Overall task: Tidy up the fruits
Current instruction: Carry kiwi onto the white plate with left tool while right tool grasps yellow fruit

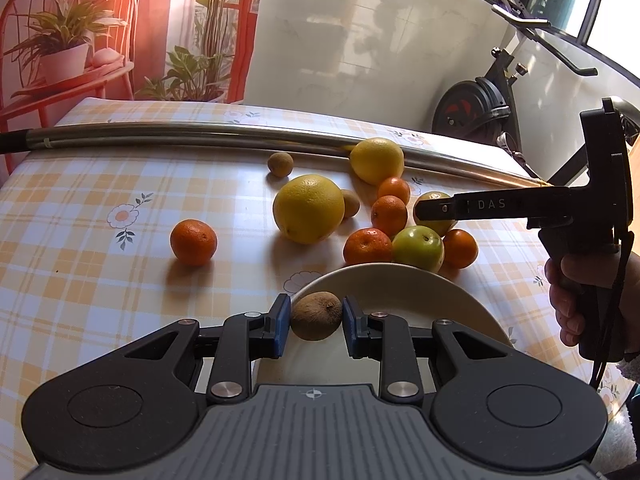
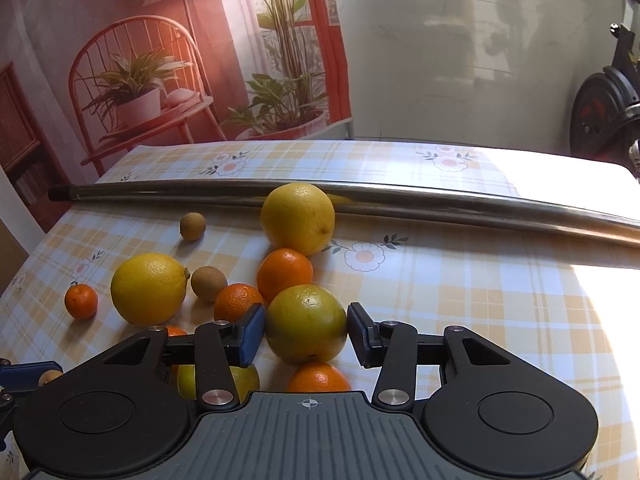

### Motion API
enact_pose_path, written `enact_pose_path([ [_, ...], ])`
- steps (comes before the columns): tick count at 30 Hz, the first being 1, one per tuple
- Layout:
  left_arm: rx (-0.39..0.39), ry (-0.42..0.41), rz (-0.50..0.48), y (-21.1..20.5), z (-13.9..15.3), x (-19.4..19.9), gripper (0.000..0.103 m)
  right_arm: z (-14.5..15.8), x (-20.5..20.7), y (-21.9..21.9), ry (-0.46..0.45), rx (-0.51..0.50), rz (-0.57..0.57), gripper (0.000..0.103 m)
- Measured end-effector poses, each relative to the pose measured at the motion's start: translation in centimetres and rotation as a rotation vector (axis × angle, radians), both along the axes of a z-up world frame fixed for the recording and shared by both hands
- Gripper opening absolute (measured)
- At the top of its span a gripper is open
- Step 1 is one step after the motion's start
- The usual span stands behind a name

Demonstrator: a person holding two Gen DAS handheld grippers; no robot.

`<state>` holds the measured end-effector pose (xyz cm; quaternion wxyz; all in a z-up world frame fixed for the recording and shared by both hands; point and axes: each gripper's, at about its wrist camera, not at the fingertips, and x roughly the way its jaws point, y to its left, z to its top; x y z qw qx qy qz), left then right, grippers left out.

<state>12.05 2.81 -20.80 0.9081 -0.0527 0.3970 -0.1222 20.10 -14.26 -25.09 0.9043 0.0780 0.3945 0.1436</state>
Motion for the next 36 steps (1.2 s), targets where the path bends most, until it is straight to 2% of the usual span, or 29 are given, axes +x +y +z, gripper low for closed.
enact_pose_path([
  [3, 0.0, 0.008, -0.003, 0.0, 0.0, 0.0, 0.029, 0.7, -1.4, -0.6, -0.015, 0.061, -0.022, 0.042],
  [12, 0.02, 0.011, -0.021, -0.4, 0.2, -1.2, 0.029, 2.5, -6.2, -0.6, -0.057, 0.109, 0.011, 0.042],
  [21, 0.094, 0.021, -0.057, -1.1, 0.2, -3.4, 0.029, 2.2, -11.0, 1.2, -0.035, 0.107, 0.113, 0.042],
  [31, 0.085, 0.073, -0.087, -1.2, -0.1, -4.7, 0.029, 1.7, -14.4, 2.8, 0.013, 0.077, 0.211, 0.042],
  [36, 0.085, 0.101, -0.08, -1.1, -0.5, -4.7, 0.029, 1.6, -15.3, 3.0, 0.02, 0.053, 0.224, 0.042],
])
